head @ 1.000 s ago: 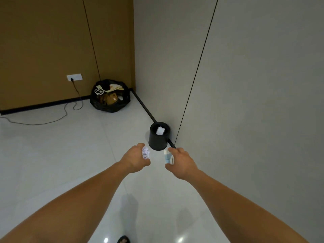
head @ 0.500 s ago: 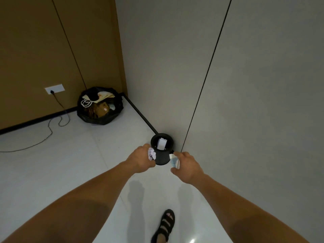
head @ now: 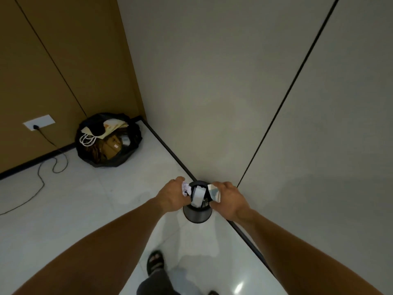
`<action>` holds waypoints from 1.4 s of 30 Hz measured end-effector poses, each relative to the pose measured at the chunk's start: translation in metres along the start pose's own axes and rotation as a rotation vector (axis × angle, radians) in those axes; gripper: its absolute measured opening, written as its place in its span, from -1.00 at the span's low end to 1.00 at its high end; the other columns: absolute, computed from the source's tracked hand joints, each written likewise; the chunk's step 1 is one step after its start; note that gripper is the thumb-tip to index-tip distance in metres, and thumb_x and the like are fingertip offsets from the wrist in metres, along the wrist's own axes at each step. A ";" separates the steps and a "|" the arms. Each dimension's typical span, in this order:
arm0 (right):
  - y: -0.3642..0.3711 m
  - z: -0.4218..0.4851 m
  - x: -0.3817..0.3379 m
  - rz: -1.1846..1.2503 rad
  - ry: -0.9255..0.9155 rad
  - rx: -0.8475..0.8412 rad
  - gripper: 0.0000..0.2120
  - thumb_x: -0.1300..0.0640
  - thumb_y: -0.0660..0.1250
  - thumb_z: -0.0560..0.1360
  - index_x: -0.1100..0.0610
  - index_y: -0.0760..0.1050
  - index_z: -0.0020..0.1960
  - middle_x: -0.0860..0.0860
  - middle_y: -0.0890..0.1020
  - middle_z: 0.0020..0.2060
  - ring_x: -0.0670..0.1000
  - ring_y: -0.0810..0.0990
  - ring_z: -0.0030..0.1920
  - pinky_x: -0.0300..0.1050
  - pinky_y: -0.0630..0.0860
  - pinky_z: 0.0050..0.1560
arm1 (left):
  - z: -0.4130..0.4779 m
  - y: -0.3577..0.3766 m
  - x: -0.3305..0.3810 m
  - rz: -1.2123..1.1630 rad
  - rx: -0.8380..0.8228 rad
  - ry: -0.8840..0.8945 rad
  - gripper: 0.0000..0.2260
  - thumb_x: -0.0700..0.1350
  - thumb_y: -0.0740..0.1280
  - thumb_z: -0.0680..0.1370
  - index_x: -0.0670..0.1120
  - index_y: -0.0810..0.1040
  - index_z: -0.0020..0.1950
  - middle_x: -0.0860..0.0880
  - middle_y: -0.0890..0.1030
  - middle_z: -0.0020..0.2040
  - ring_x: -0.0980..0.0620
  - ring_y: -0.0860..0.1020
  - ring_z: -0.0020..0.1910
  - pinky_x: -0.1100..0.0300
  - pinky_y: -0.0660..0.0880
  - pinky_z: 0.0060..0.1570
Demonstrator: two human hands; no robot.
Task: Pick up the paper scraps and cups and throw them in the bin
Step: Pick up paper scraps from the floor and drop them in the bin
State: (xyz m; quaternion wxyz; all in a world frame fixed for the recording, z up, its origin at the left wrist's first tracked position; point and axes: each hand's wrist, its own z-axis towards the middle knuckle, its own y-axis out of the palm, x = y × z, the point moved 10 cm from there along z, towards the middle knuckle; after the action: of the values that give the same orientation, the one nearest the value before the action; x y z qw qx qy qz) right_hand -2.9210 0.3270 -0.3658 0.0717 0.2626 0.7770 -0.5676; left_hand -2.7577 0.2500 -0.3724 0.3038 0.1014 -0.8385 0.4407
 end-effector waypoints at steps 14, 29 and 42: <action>0.093 0.208 0.033 0.176 0.386 -0.121 -0.39 -0.07 0.33 0.50 -0.02 0.20 0.48 0.04 0.36 0.37 0.08 0.37 0.33 -0.05 0.42 0.29 | 0.249 0.025 -0.080 0.049 -0.378 0.012 -0.35 -0.08 0.42 0.45 -0.12 0.22 0.46 -0.12 0.42 0.33 -0.10 0.44 0.29 0.06 0.41 0.26; 0.377 0.367 0.226 0.217 0.527 -0.138 -0.33 -0.04 0.35 0.50 -0.02 0.12 0.51 0.06 0.25 0.44 0.14 0.29 0.39 0.02 0.38 0.31 | 0.456 0.292 -0.238 0.170 -0.415 0.040 -0.24 -0.05 0.46 0.41 -0.08 0.12 0.50 -0.16 0.30 0.39 -0.18 0.33 0.36 -0.04 0.38 0.28; 0.300 0.271 0.196 0.299 0.615 -0.188 -0.29 -0.13 0.29 0.55 -0.11 -0.02 0.56 -0.04 -0.04 0.57 0.06 -0.02 0.55 0.05 0.22 0.46 | 0.393 0.184 -0.213 0.437 -0.330 -0.032 -0.26 0.17 0.29 0.50 0.04 -0.03 0.55 -0.05 0.01 0.55 -0.15 -0.03 0.52 -0.10 0.25 0.38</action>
State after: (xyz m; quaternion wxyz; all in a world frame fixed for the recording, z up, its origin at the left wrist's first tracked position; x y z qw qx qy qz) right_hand -2.9919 0.2068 -0.7933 -0.0595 0.5241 0.7641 -0.3714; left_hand -2.8344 0.0235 -0.7920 0.2005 -0.1256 -0.9057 0.3517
